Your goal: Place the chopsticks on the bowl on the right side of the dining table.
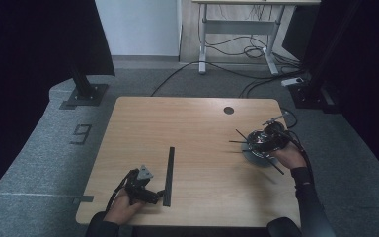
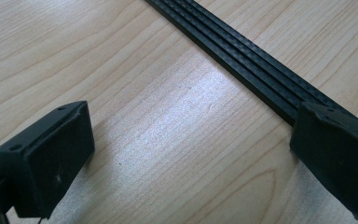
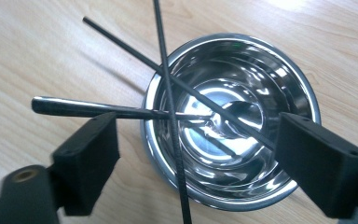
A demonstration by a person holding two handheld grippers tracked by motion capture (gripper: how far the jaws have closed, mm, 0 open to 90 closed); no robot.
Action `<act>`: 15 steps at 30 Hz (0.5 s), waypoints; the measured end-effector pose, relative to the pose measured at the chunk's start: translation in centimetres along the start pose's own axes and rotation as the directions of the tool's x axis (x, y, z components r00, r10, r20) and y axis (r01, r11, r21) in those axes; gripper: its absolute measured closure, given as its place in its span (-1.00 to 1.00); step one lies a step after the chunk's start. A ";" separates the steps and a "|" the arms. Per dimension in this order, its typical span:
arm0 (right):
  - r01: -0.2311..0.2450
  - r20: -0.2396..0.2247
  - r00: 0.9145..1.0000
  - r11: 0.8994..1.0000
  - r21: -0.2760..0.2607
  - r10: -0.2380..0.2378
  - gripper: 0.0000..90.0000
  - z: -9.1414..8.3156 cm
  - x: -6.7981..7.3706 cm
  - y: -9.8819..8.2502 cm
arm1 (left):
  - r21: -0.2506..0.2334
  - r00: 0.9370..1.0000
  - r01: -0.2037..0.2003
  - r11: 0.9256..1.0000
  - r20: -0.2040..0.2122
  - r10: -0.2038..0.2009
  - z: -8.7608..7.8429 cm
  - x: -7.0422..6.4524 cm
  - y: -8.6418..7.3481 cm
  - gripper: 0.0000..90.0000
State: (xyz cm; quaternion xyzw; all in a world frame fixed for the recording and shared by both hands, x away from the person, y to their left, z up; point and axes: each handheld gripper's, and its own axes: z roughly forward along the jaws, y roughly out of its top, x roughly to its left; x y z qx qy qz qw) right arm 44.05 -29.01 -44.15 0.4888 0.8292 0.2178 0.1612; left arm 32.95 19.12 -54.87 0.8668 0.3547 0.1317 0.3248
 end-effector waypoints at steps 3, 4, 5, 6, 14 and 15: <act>-0.054 -0.001 0.999 0.997 -0.046 0.054 -0.88 0.0 -0.4 -1.0 | -0.001 1.000 0.000 1.000 0.000 0.000 0.0 0.0 0.0 -1.00; -0.068 0.009 0.998 0.996 -0.058 0.069 -0.93 0.1 -0.5 -1.4 | 0.000 1.000 -0.001 1.000 0.000 0.001 0.0 0.0 0.0 -1.00; -0.083 0.013 0.996 0.994 -0.070 0.084 -0.94 0.2 -0.6 -1.7 | 0.000 1.000 -0.001 1.000 0.000 0.001 0.0 0.0 0.0 -1.00; -0.096 0.014 0.995 0.992 -0.078 0.098 -0.95 0.3 -0.7 -2.0 | -0.001 1.000 0.000 1.000 0.000 0.000 0.0 0.0 0.0 -1.00; -0.140 0.065 0.986 0.976 -0.164 0.152 -1.00 1.4 -0.6 -3.6 | 0.000 1.000 -0.002 1.000 0.000 0.002 0.0 0.0 0.0 -1.00; -0.137 0.080 0.985 0.977 -0.166 0.152 -1.00 1.5 -0.6 -3.7 | 0.000 1.000 -0.002 1.000 0.000 0.002 0.0 0.0 0.0 -1.00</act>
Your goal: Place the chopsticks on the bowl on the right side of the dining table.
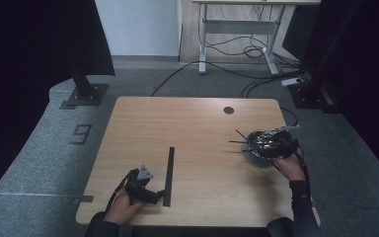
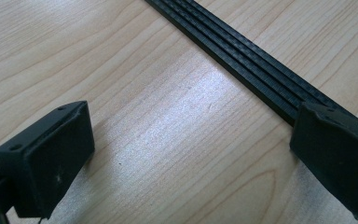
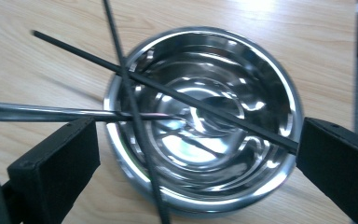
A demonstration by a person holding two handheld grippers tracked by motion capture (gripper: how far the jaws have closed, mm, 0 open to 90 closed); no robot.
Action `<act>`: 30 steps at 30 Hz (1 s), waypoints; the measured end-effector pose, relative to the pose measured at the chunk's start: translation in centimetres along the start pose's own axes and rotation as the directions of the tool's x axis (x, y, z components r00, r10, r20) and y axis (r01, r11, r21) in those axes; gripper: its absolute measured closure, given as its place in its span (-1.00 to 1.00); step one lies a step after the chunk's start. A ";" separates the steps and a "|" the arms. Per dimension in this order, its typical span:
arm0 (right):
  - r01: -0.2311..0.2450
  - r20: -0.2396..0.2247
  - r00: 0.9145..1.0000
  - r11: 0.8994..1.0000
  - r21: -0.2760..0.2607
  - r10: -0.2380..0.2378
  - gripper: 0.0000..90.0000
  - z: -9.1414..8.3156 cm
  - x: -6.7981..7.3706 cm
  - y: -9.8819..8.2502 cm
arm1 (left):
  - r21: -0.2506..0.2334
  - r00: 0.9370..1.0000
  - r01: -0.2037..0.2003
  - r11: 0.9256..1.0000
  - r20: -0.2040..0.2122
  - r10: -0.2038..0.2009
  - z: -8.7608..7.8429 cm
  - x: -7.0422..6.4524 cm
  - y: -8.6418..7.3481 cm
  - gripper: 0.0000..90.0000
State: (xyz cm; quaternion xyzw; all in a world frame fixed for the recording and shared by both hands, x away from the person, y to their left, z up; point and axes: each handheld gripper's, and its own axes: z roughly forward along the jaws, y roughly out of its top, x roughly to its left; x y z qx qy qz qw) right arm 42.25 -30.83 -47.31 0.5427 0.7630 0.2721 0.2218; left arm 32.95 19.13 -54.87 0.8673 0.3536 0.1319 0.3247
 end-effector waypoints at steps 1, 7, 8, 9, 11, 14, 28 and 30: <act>0.001 0.017 1.000 1.000 -0.007 -0.001 -1.00 0.0 -0.1 -0.1 | 0.001 1.000 0.000 1.000 -0.001 0.000 0.0 0.0 0.0 -1.00; -0.016 0.053 0.998 0.999 -0.051 0.019 -1.00 0.0 -0.6 -1.0 | 0.000 1.000 0.000 1.000 0.000 0.000 0.0 0.0 0.0 -1.00; -0.019 0.050 0.999 0.999 -0.050 0.022 -1.00 0.0 -0.7 -1.1 | 0.001 1.000 0.000 1.000 -0.001 0.000 0.0 0.0 0.0 -1.00; -0.019 0.053 0.998 0.999 -0.048 0.022 -1.00 0.2 -0.7 -1.2 | 0.001 1.000 0.000 1.000 -0.001 0.000 0.0 0.0 0.0 -1.00; -0.014 0.061 0.998 0.999 -0.048 0.017 -1.00 0.3 -0.7 -1.3 | 0.000 1.000 0.000 1.000 -0.001 0.000 0.0 0.0 0.0 -1.00; -0.004 0.060 0.998 0.999 -0.039 0.007 -1.00 0.7 -0.5 -1.4 | 0.001 1.000 0.000 1.000 -0.001 0.000 0.0 0.0 0.0 -1.00; 0.013 0.107 0.994 1.000 -0.005 -0.013 -0.95 1.2 -0.9 -1.8 | 0.001 1.000 0.000 1.000 -0.001 0.000 0.0 0.0 0.0 -1.00; 0.012 0.109 0.994 1.000 -0.008 -0.011 -0.94 1.1 -1.0 -1.8 | 0.001 1.000 0.000 1.000 -0.001 0.000 0.0 0.0 0.0 -1.00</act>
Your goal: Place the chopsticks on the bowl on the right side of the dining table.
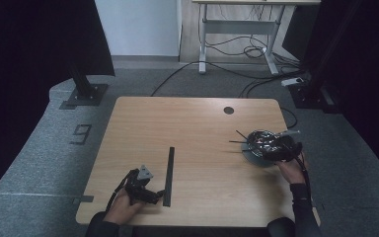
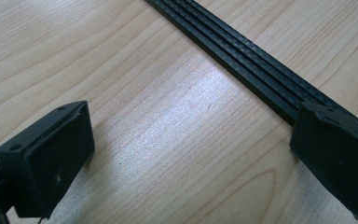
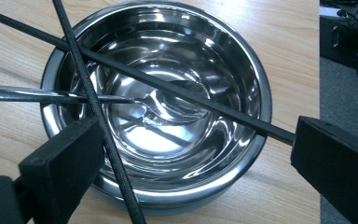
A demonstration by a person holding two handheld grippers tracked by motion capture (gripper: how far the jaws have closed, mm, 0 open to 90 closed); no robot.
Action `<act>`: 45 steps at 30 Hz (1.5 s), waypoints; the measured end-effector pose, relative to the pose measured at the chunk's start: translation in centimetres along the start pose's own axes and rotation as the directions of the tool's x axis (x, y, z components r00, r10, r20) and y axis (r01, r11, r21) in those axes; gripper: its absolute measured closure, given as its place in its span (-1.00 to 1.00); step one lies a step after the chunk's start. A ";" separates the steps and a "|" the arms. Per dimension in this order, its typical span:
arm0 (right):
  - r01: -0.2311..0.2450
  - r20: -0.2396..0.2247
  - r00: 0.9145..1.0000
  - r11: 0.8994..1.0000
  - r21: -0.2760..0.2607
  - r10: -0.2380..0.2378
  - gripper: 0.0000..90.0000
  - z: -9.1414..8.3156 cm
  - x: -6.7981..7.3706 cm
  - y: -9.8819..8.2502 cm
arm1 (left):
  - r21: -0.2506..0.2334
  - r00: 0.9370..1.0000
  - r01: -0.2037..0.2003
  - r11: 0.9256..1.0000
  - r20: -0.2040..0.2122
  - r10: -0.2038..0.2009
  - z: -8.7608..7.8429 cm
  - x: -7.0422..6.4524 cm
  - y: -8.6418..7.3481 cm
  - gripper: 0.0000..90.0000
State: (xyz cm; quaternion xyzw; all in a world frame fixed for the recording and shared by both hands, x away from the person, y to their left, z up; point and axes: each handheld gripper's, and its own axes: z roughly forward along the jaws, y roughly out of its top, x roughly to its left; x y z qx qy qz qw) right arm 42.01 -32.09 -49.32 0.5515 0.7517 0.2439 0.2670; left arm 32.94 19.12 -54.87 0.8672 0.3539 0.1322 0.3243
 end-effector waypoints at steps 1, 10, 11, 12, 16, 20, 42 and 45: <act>-0.001 0.002 1.000 1.000 -0.002 0.001 -0.93 0.0 -0.1 0.0 | 0.000 1.000 0.000 1.000 0.000 0.000 0.0 0.0 0.0 -1.00; -0.017 0.026 1.000 1.000 -0.001 0.017 -0.89 -0.1 -1.1 -0.3 | -0.001 1.000 0.000 1.000 0.001 0.000 0.0 0.0 0.0 -1.00; -0.017 0.024 1.000 1.000 0.000 0.017 -0.88 -0.1 -1.2 -0.4 | 0.000 1.000 0.000 1.000 0.000 0.000 0.0 0.0 0.0 -1.00; -0.018 0.025 1.000 1.000 0.003 0.018 -0.88 -0.1 -1.2 -0.4 | 0.000 1.000 0.000 1.000 0.000 0.000 0.0 0.0 0.0 -1.00; -0.021 0.039 0.999 1.000 0.002 0.021 -0.88 0.0 -1.5 -0.5 | 0.000 1.000 0.000 1.000 0.000 0.000 0.0 0.0 0.0 -1.00; -0.028 0.054 0.998 1.000 -0.008 0.029 -0.88 -0.1 -1.9 -0.6 | 0.000 1.000 0.000 1.000 0.000 0.000 0.0 0.0 0.0 -1.00; -0.060 0.123 0.990 0.997 -0.057 0.067 -0.85 0.3 -3.6 -1.0 | 0.000 1.000 0.000 1.000 0.000 0.000 0.0 0.0 0.0 -1.00; -0.058 0.124 0.990 0.996 -0.062 0.066 -0.85 0.4 -3.7 -1.0 | 0.000 1.000 0.000 1.000 0.000 0.000 0.0 0.0 0.0 -1.00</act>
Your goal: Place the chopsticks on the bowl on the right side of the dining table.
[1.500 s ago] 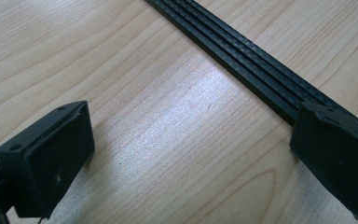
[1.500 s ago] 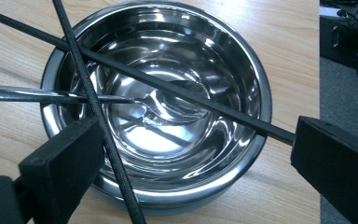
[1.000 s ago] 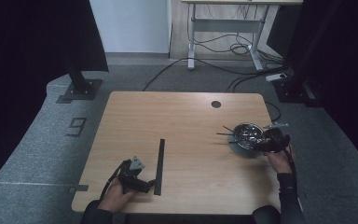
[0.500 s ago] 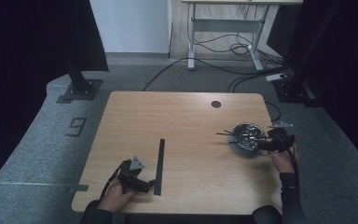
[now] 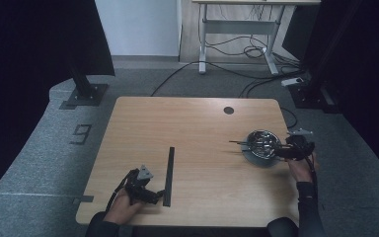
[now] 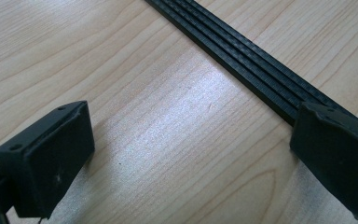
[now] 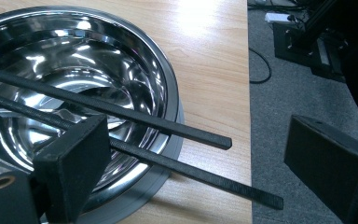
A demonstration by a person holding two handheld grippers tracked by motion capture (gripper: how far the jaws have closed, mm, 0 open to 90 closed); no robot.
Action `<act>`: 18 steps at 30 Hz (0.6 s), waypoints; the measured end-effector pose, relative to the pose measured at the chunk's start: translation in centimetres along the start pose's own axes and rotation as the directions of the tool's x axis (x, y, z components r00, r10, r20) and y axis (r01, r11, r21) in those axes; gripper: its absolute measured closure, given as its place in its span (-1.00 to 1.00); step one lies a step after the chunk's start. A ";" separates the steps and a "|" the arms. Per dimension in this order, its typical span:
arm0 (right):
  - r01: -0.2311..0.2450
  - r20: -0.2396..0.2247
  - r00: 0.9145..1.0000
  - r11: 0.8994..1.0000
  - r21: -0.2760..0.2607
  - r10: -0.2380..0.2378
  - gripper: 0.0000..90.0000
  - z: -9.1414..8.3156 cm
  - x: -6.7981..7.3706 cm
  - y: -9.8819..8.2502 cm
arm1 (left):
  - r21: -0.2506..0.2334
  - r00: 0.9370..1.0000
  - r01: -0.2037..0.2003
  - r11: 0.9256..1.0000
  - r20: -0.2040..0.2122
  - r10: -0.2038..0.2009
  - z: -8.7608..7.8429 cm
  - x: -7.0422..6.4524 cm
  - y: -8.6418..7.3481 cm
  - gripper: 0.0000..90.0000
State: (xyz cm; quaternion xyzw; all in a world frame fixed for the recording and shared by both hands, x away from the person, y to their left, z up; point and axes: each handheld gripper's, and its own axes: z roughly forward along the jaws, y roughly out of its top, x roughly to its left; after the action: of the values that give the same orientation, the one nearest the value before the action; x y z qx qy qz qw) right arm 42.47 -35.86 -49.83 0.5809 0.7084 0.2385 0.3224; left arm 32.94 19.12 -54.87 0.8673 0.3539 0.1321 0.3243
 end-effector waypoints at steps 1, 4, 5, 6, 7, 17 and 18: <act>0.000 -0.002 1.000 1.000 -0.002 0.000 -0.85 0.0 0.0 0.0 | 0.000 1.000 0.000 1.000 0.001 0.000 0.0 0.0 0.0 -1.00; -0.005 -0.011 1.000 1.000 -0.010 0.005 -0.84 -0.2 0.0 0.0 | 0.000 1.000 0.000 1.000 0.000 0.000 0.0 0.0 0.0 -1.00; -0.011 -0.017 1.000 1.000 -0.015 0.011 -0.84 -0.4 0.0 0.0 | 0.000 1.000 0.000 1.000 0.000 0.000 0.0 0.0 0.0 -1.00; -0.019 -0.021 1.000 1.000 -0.021 0.019 -0.83 -0.6 -0.1 -0.1 | -0.001 1.000 0.000 1.000 0.000 0.000 0.0 0.0 0.0 -1.00; -0.026 -0.025 0.999 0.999 -0.032 0.025 -0.82 -0.8 -0.2 -0.1 | -0.001 1.000 0.000 1.000 0.001 0.000 0.0 0.0 0.0 -1.00; -0.082 -0.116 0.990 0.996 -0.041 0.077 -0.26 -2.8 -0.8 -0.8 | 0.000 1.000 0.000 1.000 0.000 0.000 0.0 0.0 0.0 -1.00; -0.071 -0.127 0.990 0.997 -0.038 0.066 -0.14 -2.8 -0.6 -0.9 | -0.001 1.000 0.000 1.000 0.000 0.000 0.0 0.0 0.0 -1.00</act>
State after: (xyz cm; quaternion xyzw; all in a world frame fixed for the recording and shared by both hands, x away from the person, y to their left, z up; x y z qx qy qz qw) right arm 39.89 -36.50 -48.41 0.5816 0.7017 0.3006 0.2812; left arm 32.94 19.12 -54.87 0.8672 0.3539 0.1321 0.3246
